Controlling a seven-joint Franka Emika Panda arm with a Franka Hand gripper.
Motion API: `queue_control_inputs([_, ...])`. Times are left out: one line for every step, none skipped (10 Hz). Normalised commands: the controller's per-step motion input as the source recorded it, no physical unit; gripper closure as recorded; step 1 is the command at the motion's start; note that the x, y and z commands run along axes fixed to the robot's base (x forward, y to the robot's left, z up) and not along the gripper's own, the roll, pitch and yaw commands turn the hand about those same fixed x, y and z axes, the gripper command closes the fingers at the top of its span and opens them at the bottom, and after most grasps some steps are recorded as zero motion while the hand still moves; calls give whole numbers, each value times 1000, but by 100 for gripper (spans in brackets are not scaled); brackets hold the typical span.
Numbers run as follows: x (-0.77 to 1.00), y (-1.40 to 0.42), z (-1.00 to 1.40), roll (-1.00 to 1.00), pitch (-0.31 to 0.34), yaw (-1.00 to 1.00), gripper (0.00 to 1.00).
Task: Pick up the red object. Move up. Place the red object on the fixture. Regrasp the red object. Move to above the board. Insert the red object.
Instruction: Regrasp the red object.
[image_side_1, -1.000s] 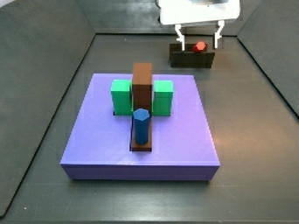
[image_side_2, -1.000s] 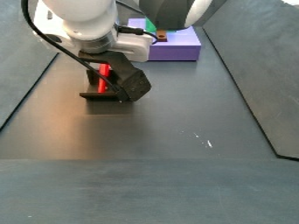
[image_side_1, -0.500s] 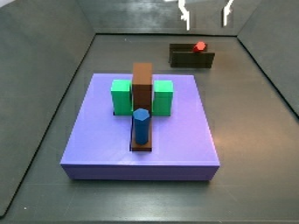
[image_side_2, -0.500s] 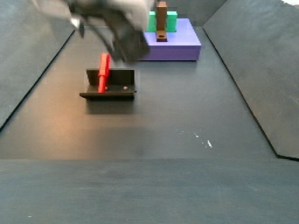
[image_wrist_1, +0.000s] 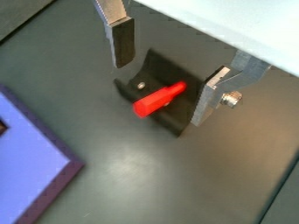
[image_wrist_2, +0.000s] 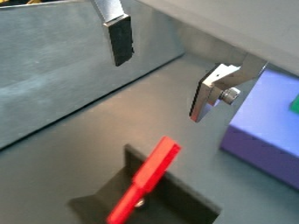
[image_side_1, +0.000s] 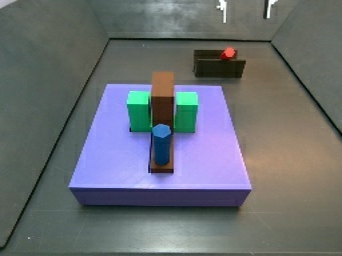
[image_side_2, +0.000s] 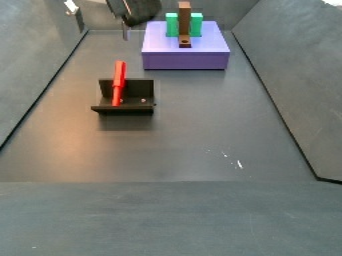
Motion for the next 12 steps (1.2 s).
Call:
queue_control_inputs([197, 0, 34, 1000, 120, 140, 0])
queue_control_inputs([177, 0, 37, 1000, 134, 137, 0])
queue_control_inputs([180, 0, 37, 1000, 134, 140, 0])
queue_control_inputs([166, 0, 40, 1000, 134, 180, 0])
queue_control_inputs([109, 0, 31, 1000, 137, 306, 0])
queue_control_inputs([91, 0, 29, 1000, 143, 320, 0])
queue_control_inputs([71, 0, 0, 1000, 189, 374, 0])
queue_control_inputs([29, 0, 0, 1000, 163, 383, 0])
queue_control_inputs([17, 0, 0, 1000, 157, 383, 0])
queue_control_inputs([0, -6, 0, 1000, 117, 383, 0])
queue_control_inputs([0, -206, -149, 1000, 3, 337, 0])
queue_control_inputs([0, -249, -249, 937, 0, 260, 0])
